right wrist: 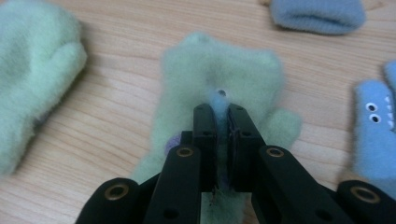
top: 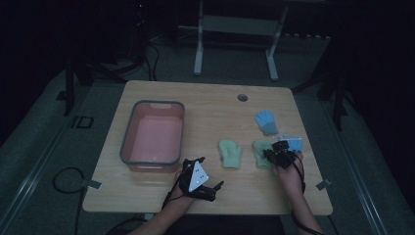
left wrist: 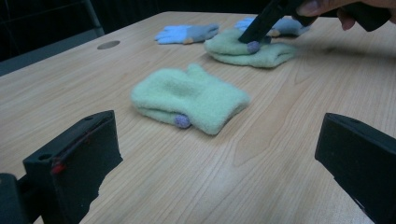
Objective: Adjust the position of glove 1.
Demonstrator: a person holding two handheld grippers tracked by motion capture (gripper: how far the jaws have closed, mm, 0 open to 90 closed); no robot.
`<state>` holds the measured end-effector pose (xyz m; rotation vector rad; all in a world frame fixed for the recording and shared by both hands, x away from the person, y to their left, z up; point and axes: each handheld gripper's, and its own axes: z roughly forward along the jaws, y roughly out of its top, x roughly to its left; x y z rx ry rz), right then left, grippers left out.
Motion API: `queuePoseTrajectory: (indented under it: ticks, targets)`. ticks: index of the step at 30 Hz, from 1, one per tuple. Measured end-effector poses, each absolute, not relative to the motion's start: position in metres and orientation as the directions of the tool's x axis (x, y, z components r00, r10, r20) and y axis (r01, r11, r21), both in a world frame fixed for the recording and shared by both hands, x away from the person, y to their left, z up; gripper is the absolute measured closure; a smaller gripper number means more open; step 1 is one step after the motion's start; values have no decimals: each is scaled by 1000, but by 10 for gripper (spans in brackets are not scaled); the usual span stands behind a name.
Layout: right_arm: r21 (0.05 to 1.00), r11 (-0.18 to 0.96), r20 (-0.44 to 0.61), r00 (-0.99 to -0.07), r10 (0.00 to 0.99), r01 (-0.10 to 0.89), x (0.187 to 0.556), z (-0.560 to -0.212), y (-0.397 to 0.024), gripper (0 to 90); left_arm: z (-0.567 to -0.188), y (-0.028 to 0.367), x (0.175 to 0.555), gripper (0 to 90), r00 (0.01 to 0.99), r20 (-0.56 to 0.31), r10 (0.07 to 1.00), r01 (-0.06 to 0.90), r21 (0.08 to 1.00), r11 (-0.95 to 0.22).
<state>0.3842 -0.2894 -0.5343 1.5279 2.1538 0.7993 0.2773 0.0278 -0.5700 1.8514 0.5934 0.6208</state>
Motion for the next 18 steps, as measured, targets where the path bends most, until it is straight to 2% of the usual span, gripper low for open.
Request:
queuePoseTrajectory:
  ticks: [8, 18]
  targets:
    - [690, 242, -6, -329, 944, 682, 378, -496, -283, 844, -570, 27, 277, 1, 738, 147, 659, 110, 937, -333]
    - [741, 255, 8, -388, 922, 621, 371, -457, -254, 843, -570, 28, 277, 1, 738, 145, 659, 110, 938, -329]
